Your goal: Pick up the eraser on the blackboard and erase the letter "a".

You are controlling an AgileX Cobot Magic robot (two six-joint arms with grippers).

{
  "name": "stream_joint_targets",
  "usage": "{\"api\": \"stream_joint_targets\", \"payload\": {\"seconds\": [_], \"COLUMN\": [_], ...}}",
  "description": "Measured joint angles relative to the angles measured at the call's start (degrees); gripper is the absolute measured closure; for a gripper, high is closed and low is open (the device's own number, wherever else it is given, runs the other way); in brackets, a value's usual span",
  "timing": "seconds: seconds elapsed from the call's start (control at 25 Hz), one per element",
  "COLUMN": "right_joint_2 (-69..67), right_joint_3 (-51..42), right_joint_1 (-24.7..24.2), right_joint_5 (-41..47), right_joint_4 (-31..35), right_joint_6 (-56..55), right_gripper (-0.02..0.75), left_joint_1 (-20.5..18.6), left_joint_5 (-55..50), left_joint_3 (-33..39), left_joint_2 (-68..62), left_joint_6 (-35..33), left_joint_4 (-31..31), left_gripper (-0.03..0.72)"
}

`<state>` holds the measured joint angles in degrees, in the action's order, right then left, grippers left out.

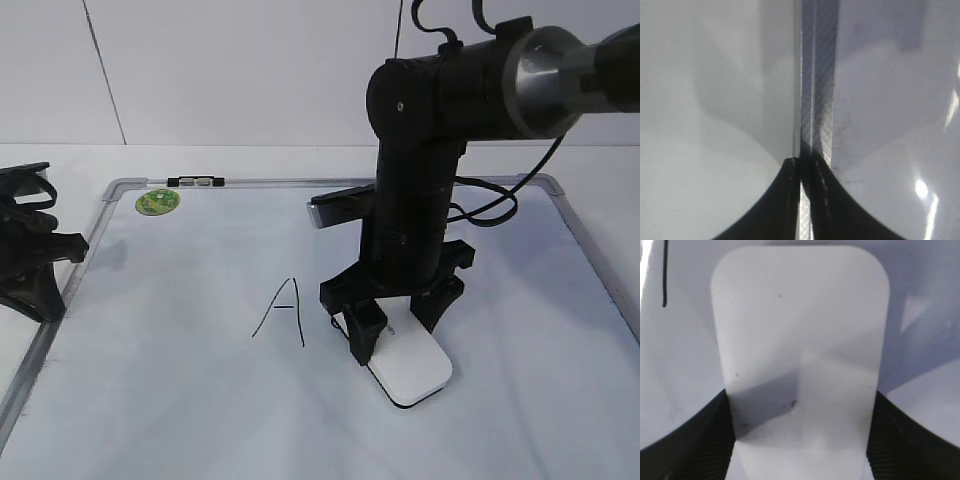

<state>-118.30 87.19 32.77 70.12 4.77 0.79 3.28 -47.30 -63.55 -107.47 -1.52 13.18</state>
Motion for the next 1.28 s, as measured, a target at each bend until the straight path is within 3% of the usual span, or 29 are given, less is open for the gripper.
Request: {"api": "stream_joint_targets", "payload": {"seconds": [0.6, 1.28], "right_joint_2": [-0.20, -1.35], "right_joint_3": [0.10, 3.49], "right_joint_1": [-2.66, -2.76], "right_joint_5": [0.46, 0.71], "right_joint_4": [2.72, 0.30], "right_joint_6": [-0.12, -0.21], "right_gripper": [0.197, 0.197], "left_joint_1": [0.00, 0.00], "left_joint_5": [0.00, 0.00], "left_joint_3": [0.00, 0.00], "left_joint_2": [0.00, 0.00], "left_joint_6": [0.00, 0.00], "left_joint_4": [0.00, 0.00], "left_gripper": [0.654, 0.654]}}
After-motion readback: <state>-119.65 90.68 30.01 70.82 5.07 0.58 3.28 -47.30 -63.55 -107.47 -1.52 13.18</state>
